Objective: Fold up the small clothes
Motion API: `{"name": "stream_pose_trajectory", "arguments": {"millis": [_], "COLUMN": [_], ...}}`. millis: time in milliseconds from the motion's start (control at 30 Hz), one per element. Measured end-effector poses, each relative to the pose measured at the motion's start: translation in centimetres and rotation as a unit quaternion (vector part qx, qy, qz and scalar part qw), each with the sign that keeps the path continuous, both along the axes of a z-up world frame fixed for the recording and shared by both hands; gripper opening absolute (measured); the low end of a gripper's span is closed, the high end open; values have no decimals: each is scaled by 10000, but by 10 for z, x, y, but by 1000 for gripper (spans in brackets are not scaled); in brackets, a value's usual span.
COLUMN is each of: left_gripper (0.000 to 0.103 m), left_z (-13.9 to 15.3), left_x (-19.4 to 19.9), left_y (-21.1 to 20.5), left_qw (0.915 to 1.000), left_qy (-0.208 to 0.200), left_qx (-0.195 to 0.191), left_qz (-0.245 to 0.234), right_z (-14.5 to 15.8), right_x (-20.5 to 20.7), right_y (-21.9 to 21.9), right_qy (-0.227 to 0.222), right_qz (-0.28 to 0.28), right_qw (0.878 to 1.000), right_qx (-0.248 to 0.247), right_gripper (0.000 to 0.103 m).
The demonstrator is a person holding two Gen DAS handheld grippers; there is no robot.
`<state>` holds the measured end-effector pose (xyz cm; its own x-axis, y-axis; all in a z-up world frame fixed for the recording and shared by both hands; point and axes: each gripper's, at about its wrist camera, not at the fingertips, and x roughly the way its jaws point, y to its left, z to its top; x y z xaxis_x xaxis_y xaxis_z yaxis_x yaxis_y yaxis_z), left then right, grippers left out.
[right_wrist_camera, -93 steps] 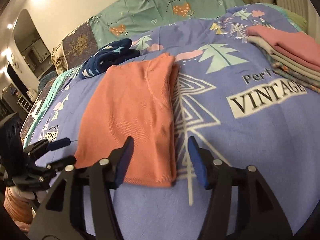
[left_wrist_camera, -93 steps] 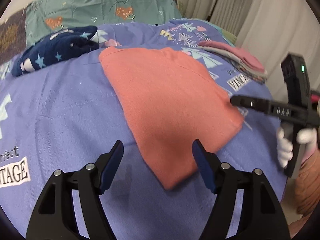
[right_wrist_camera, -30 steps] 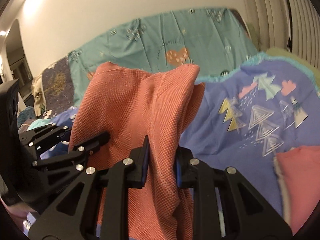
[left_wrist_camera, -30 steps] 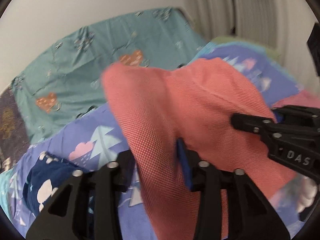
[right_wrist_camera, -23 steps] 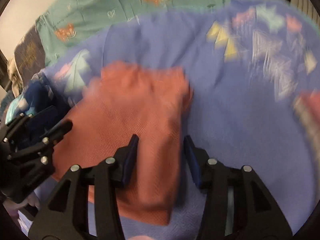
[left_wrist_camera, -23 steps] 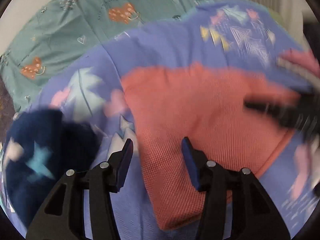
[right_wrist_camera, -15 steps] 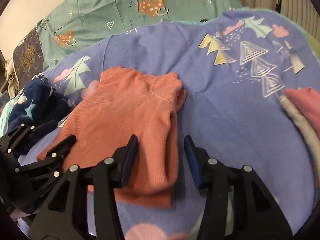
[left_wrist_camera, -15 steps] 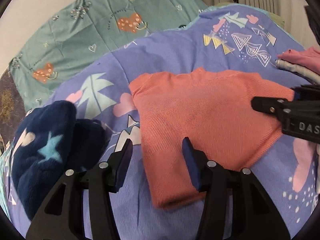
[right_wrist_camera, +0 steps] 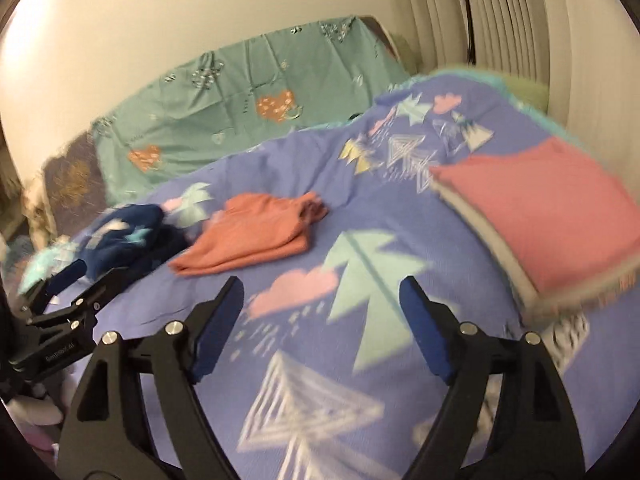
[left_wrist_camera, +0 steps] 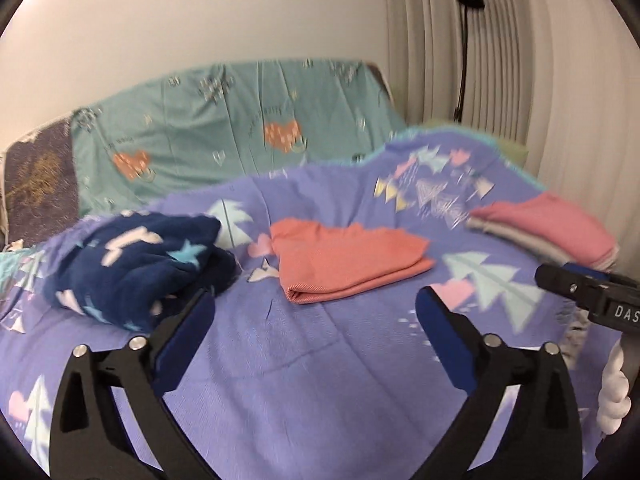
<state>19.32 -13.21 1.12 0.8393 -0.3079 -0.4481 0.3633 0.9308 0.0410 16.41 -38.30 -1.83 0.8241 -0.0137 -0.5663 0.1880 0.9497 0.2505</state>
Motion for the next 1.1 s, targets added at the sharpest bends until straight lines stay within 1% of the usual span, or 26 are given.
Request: {"name": "stream_pose_trajectory", "arguments": {"millis": [33,100,133,267,400,567,633,767,867,1000,1100], "left_gripper": [101,101,102,102,102,102,102,102,102,102,102], "left_z": [7,18,24,38,50,57,59,60,59,56,56], "left_x": [-15,-38,-52,-87,-118,-144,-154,-170,-181,-193,-199], "left_y": [1,2,2,3,7,15,20,26,30,32,34], "left_qw": [9999,9996,9994,9987,9981,9973,9968,9979,9983,9984,9987], "left_qy": [-108,-266,-334,-488,-583,-558,-467,-329,-309,-290,-250], "left_qx": [-23,-2,10,21,36,118,143,73,53,94,46], "left_qz": [4,47,72,121,172,466,627,545,489,483,445], "right_z": [5,18,24,44,58,71,74,78,79,79,77], "right_x": [-10,-34,-43,-83,-113,-138,-149,-167,-181,-190,-195], "right_y": [-1,1,5,26,36,40,43,48,53,57,59], "right_qy": [-36,-219,-289,-478,-610,-688,-695,-662,-668,-627,-558], "right_qz": [29,78,99,220,160,35,-14,-27,-26,2,19], "right_qw": [10000,9997,9995,9984,9975,9970,9967,9967,9965,9968,9972], "right_qx": [79,93,53,-224,-329,-365,-429,-469,-510,-496,-493], "right_gripper": [82,89,94,95,95,95,95,96,96,97,97]}}
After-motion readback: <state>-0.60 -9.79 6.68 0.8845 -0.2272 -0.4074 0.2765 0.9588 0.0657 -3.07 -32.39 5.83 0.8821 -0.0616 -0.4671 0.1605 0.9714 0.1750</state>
